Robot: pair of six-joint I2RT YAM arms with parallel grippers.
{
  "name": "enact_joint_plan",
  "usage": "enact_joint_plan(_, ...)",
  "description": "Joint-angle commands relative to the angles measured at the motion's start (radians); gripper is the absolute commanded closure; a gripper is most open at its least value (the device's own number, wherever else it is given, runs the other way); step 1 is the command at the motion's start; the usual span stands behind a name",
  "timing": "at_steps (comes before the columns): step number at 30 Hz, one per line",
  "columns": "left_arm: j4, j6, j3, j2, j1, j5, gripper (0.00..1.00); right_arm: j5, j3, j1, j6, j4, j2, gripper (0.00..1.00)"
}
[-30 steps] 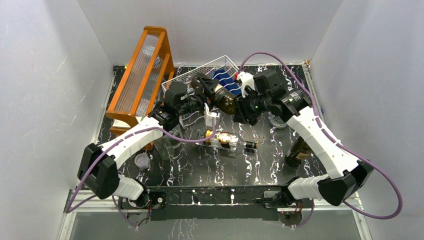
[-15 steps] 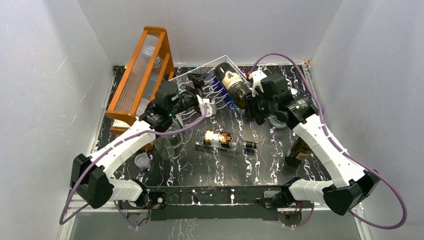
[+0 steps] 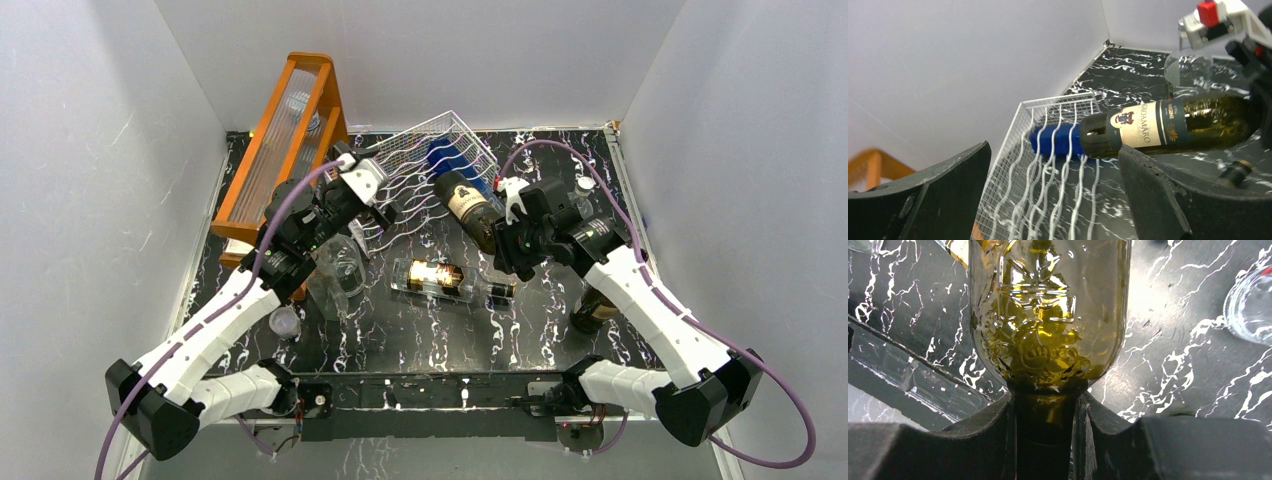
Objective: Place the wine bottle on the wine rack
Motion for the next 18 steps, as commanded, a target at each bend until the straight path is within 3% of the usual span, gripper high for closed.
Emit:
enact_joint_plan(1,-0.218,-0.243,0.130,-0.032,0.003,-0.095,0.02,-0.026,-0.018,0.003,0.042,0.111,-0.064,1.00)
enact_joint_plan(5,-0.272,-0.310,0.135,-0.066,0.003,-0.139,0.02,-0.022,-0.057,0.001,0.057,0.125,-0.054,1.00)
enact_joint_plan(18,-0.349,-0.353,0.115,-0.108,0.003,-0.043,0.02,-0.043,-0.118,0.001,0.016,0.241,0.056,1.00)
